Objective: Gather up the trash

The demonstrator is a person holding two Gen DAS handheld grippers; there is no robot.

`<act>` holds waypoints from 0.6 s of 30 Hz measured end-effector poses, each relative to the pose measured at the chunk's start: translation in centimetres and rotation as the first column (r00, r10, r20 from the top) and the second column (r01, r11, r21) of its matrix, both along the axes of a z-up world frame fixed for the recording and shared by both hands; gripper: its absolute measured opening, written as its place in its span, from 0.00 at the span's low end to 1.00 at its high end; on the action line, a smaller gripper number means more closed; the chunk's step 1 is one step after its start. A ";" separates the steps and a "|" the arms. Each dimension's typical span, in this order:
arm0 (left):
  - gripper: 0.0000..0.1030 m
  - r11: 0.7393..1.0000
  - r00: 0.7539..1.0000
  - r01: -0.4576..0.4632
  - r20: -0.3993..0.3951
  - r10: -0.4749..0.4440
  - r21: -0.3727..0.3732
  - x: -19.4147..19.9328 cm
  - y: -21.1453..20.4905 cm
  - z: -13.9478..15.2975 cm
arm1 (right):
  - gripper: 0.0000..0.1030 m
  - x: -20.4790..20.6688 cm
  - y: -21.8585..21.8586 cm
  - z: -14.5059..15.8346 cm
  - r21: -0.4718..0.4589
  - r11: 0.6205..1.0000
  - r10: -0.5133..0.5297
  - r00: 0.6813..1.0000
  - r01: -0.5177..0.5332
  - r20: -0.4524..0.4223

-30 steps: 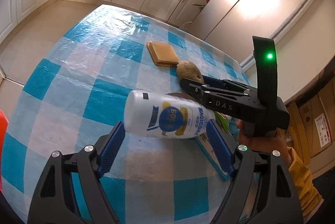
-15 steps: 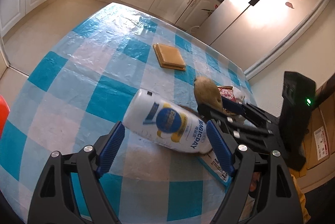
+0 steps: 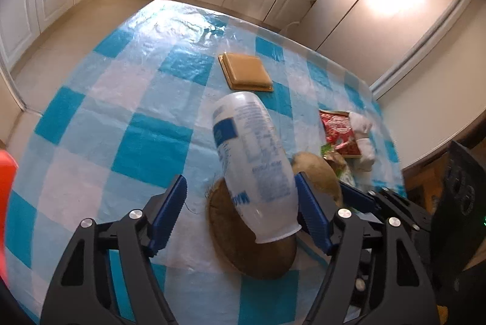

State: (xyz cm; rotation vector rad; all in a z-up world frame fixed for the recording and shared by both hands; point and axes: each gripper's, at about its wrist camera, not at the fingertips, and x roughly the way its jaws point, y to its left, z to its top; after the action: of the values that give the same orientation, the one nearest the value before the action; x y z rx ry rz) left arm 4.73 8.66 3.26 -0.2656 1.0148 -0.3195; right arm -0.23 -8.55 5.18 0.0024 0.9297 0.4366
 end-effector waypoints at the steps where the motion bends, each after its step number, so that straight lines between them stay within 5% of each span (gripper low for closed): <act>1: 0.71 1.000 1.000 0.004 0.004 -0.004 0.010 0.3 -0.1 0.1 | 0.54 -0.1 -0.1 0.0 0.003 1.000 -0.003 1.000 0.003 0.000; 5: 0.71 0.997 0.999 0.046 -0.009 -0.045 0.063 1.8 -0.8 0.2 | 0.54 -0.4 -0.5 0.0 0.016 1.000 -0.022 1.000 0.022 -0.001; 10: 0.56 0.991 0.997 0.071 -0.030 -0.068 0.114 3.5 -1.5 -0.3 | 0.54 -0.8 -0.9 0.0 0.044 0.998 -0.048 0.999 0.049 -0.003; 12: 0.42 0.989 0.996 0.084 -0.039 -0.080 0.123 4.1 -1.8 -0.7 | 0.54 -0.8 -1.2 0.0 0.057 0.997 -0.061 0.998 0.061 -0.004; 18: 0.42 0.991 0.998 0.068 -0.009 -0.068 0.114 3.6 -1.4 -0.8 | 0.54 -0.6 -2.4 0.3 0.096 0.989 -0.111 0.994 0.111 -0.009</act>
State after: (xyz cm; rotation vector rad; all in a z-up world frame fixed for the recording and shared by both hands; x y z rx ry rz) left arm 8.35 7.28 2.45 -0.1283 1.0450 -0.3213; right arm -0.85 -10.91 5.44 0.1427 0.9069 0.3781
